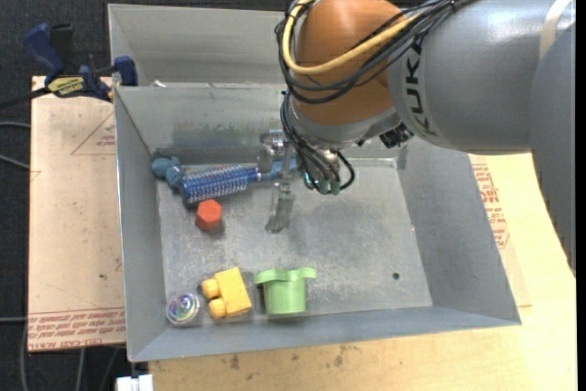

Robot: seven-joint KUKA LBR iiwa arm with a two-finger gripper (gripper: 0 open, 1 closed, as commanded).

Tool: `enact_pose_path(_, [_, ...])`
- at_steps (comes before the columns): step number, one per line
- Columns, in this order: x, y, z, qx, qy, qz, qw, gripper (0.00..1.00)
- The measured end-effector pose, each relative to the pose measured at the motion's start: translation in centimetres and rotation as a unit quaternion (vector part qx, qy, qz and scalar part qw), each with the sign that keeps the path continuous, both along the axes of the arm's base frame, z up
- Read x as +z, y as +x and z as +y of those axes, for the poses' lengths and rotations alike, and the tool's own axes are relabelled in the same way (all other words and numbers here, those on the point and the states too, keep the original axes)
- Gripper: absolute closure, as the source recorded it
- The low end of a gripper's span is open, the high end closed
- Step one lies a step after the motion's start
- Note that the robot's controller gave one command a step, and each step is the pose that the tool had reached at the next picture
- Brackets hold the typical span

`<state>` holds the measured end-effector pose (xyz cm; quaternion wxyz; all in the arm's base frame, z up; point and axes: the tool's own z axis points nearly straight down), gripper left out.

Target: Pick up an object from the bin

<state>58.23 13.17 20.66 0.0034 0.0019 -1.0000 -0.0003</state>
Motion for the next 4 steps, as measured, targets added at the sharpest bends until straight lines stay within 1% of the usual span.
enact_pose_path(1, [-7.4, 4.5, 3.3, 0.067, 0.001, -0.0026, 0.9977, 0.0])
enact_pose_path(2, [-13.9, 6.1, 5.0, 0.145, 0.001, -0.0034, 0.9895, 0.0])
enact_pose_path(3, [-13.7, 6.2, 4.9, 0.144, 0.001, -0.0042, 0.9896, 1.0])
enact_pose_path(4, [3.5, 5.4, 4.5, 0.145, 0.001, -0.0087, 0.9894, 1.0])
